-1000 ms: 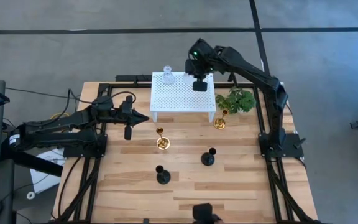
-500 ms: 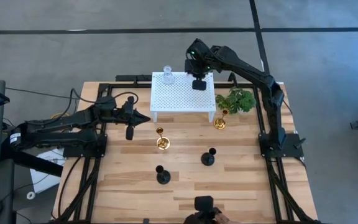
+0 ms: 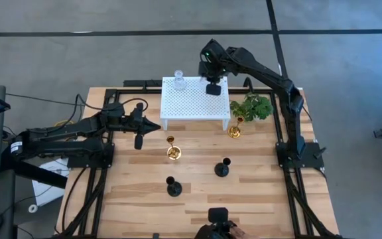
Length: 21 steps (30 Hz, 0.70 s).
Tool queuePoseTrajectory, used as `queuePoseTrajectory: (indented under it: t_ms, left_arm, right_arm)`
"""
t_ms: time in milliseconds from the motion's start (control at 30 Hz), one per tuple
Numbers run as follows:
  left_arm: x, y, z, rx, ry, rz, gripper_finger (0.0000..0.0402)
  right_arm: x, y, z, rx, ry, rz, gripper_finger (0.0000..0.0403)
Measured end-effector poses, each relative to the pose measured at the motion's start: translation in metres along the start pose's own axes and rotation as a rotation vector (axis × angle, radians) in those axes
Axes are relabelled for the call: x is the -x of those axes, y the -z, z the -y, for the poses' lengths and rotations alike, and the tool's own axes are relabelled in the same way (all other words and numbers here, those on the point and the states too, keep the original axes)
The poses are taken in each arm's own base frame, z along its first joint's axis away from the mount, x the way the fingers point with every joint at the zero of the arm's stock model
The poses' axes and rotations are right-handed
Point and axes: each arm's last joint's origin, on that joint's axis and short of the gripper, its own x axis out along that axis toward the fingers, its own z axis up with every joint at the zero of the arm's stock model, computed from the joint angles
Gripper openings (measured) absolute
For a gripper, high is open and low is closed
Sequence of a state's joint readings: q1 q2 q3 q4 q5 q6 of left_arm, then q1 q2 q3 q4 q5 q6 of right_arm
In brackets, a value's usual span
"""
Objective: Pick & Place candle stick holders
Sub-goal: Put the transparent candle holder on the shelf aligned with the other transparent candle holder
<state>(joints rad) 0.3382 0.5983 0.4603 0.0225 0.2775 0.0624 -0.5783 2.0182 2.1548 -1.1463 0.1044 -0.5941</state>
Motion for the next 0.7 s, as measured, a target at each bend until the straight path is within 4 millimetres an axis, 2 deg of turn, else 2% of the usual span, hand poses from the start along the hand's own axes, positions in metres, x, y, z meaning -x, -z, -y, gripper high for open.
queuePoseTrajectory:
  t_ms: [567,700]
  left_arm:
    - [0.0001,0.0,0.0,0.0,0.0,0.0,0.0007]
    - [0.0001,0.0,0.0,0.0,0.0,0.0,0.0005]
  right_arm:
    - [0.0004,0.0,0.0,-0.014,0.001,0.001,0.0016]
    - [0.0004,-0.0001,0.0002,-0.019,0.002,0.002,0.0035]
